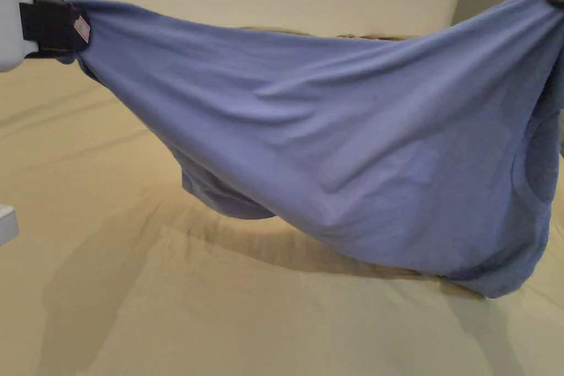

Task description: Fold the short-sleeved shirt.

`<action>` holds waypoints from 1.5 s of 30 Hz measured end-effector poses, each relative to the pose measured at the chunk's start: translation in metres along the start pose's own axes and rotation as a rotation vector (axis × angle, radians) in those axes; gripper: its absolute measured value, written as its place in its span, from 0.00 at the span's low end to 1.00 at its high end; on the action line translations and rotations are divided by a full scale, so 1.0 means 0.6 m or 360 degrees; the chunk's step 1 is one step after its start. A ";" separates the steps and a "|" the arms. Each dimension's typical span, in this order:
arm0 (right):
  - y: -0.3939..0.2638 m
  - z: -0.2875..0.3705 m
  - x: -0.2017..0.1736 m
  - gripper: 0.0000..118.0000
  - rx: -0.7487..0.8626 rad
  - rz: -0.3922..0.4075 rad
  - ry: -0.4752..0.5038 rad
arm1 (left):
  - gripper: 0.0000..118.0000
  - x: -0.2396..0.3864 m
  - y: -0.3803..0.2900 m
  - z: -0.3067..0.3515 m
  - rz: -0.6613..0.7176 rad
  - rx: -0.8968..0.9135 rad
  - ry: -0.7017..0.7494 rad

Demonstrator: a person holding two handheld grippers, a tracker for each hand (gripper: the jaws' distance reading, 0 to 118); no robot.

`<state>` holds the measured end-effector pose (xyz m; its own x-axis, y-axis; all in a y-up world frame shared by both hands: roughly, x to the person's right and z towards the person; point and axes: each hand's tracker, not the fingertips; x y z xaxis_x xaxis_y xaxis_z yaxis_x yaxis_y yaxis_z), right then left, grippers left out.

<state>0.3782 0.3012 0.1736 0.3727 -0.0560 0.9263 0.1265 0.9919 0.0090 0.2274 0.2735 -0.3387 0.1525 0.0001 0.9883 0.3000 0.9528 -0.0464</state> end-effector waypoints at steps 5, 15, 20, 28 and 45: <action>0.140 0.002 0.028 0.04 0.0198 0.0008 -0.0057 | 0.05 0.017 0.163 0.013 -0.0131 0.0125 0.0112; 0.317 -0.196 -0.022 0.04 0.0236 0.0044 -0.0051 | 0.05 -0.010 0.369 -0.117 -0.0166 0.0106 0.0229; 0.367 -0.293 -0.071 0.04 0.0296 0.0100 -0.0059 | 0.05 -0.062 0.428 -0.190 -0.0112 0.0125 0.0333; 0.274 -0.451 -0.104 0.04 0.0156 0.0149 -0.0097 | 0.05 -0.128 0.348 -0.344 -0.0047 0.0061 0.0483; -0.131 -0.551 -0.042 0.04 -0.0392 0.0059 -0.0059 | 0.05 -0.126 -0.020 -0.508 0.0068 -0.0549 0.0260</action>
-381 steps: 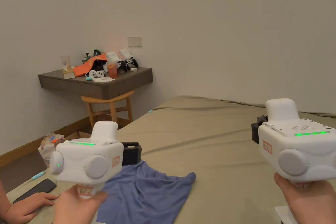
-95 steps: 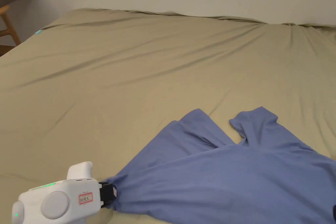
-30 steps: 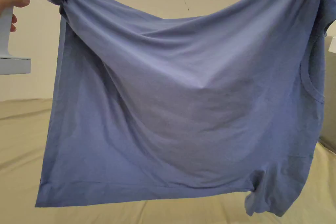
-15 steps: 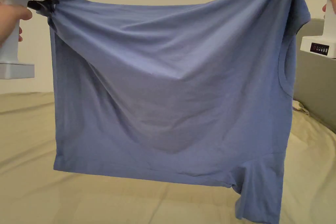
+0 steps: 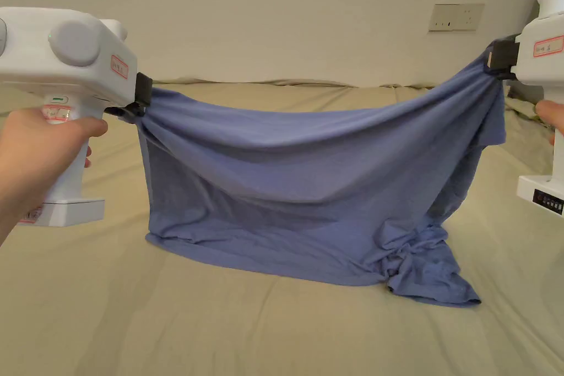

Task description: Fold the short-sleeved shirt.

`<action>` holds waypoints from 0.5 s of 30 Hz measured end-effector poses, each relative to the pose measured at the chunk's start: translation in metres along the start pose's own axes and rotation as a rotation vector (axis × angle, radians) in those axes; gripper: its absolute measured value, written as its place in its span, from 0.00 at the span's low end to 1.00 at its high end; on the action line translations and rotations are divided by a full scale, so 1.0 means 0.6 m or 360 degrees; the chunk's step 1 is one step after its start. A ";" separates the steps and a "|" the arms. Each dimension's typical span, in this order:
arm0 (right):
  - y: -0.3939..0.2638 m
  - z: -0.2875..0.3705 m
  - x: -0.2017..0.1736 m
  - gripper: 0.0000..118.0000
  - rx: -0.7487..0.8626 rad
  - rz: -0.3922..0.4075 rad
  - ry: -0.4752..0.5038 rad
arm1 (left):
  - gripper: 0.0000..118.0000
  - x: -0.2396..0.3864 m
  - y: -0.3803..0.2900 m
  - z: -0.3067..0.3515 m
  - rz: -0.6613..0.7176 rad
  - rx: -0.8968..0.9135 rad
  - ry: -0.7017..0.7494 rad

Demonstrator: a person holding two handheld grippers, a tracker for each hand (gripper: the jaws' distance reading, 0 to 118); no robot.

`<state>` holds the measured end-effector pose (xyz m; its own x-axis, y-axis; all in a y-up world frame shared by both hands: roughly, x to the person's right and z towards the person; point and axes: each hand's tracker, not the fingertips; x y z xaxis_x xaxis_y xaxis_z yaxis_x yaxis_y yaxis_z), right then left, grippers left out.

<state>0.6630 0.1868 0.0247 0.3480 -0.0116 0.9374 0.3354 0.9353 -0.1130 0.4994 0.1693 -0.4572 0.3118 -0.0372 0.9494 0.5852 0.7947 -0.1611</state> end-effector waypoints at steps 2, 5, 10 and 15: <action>-0.035 0.025 0.007 0.04 -0.0016 -0.0015 0.0043 | 0.05 -0.013 -0.031 0.009 0.0041 0.0024 -0.0049; -0.118 0.087 0.013 0.04 -0.0044 -0.0025 0.0098 | 0.05 -0.023 -0.121 0.045 0.0136 0.0063 -0.0169; -0.292 0.214 0.016 0.04 -0.0214 -0.0015 0.0152 | 0.05 -0.020 -0.322 0.117 0.0096 0.0013 -0.0127; -0.440 0.351 0.023 0.04 -0.0348 -0.0120 0.0146 | 0.05 -0.013 -0.487 0.218 0.0088 -0.0147 -0.0089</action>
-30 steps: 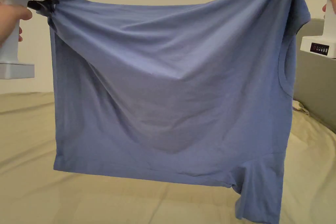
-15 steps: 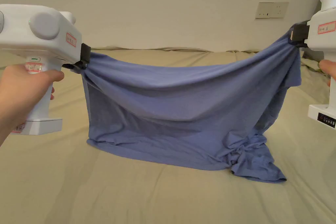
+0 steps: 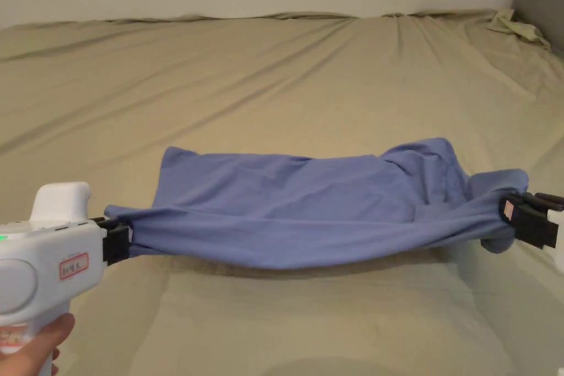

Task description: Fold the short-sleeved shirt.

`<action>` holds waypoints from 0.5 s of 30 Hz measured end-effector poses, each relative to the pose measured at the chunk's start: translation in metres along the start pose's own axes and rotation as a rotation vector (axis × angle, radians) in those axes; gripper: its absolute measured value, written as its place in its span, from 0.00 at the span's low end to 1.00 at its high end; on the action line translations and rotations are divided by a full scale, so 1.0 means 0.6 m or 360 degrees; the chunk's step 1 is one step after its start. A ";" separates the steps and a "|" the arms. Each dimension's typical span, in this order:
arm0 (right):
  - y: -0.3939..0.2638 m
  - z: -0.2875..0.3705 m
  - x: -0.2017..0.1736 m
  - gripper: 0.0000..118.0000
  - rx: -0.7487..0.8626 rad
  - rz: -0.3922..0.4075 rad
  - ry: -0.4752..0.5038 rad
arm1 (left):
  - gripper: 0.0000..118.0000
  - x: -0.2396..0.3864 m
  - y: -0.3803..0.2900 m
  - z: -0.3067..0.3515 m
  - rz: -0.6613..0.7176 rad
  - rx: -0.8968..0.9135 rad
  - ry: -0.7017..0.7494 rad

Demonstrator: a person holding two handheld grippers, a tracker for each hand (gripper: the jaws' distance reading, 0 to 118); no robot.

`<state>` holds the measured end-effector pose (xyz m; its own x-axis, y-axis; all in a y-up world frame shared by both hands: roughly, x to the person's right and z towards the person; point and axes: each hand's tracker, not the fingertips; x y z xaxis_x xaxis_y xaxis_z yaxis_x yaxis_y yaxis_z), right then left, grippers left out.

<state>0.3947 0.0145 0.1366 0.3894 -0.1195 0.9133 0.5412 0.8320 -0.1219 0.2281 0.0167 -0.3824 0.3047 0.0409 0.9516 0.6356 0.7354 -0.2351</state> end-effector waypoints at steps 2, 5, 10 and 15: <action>-0.050 0.040 0.002 0.04 -0.0020 -0.0028 -0.0013 | 0.05 -0.006 -0.049 0.042 0.0061 -0.0005 -0.0032; -0.106 0.100 0.010 0.04 -0.0054 -0.0055 -0.0004 | 0.05 -0.012 -0.110 0.088 0.0086 -0.0069 -0.0017; -0.169 0.194 0.011 0.04 -0.0090 -0.0055 -0.0007 | 0.05 -0.001 -0.186 0.157 -0.0005 -0.0189 -0.0009; -0.228 0.237 0.022 0.04 -0.0253 -0.0022 -0.0029 | 0.05 0.015 -0.255 0.167 -0.0136 -0.0381 0.0033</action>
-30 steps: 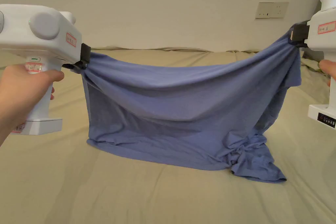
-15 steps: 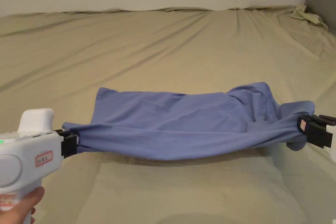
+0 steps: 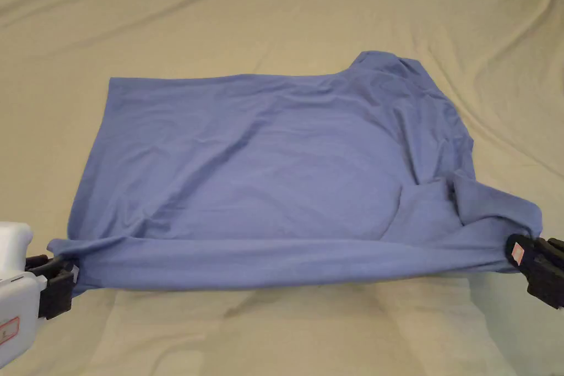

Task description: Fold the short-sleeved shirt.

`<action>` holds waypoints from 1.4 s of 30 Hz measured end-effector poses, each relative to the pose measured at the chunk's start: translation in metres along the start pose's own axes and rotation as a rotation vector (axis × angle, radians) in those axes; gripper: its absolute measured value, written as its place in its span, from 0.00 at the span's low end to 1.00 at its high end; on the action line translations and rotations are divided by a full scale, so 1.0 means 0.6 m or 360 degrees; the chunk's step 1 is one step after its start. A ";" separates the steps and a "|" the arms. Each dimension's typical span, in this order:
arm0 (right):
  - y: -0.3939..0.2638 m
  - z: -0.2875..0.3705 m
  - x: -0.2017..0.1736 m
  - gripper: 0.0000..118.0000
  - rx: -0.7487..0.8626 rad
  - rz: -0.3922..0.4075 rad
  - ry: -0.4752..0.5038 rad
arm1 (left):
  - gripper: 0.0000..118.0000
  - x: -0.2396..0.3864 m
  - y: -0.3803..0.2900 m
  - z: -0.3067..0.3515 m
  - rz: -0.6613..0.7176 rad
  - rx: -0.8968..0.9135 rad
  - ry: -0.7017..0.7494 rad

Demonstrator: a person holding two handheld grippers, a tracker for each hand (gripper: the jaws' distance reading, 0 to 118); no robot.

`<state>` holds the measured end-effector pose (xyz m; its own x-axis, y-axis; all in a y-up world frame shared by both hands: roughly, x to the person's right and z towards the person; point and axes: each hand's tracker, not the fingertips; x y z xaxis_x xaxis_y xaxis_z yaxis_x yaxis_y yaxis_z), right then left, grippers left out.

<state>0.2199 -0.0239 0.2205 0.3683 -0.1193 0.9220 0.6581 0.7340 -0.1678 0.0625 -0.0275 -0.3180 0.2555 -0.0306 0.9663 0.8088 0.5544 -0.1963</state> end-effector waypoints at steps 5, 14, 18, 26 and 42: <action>-0.018 -0.030 -0.002 0.05 -0.0148 0.0031 -0.0026 | 0.05 -0.005 -0.002 -0.035 0.0077 -0.0094 -0.0011; 0.015 -0.032 -0.010 1.00 -0.0370 -0.0010 -0.0118 | 0.83 0.006 0.015 0.031 -0.0041 -0.0135 0.0116; 0.028 -0.021 -0.036 0.98 -0.0423 0.0002 -0.0161 | 0.81 0.029 0.024 0.072 0.0043 -0.0099 0.0033; 0.048 -0.028 -0.082 0.02 -0.0373 0.0033 -0.0103 | 0.00 0.031 0.027 0.020 0.0037 -0.0217 -0.0043; 0.033 -0.037 -0.094 0.02 -0.0411 0.0086 -0.0018 | 0.66 -0.028 0.018 -0.090 0.0222 -0.0378 -0.0017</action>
<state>0.2264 -0.0175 0.1577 0.4009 -0.0761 0.9130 0.7839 0.5442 -0.2989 0.0954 -0.0660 -0.3455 0.3685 0.0415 0.9287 0.8682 0.3418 -0.3598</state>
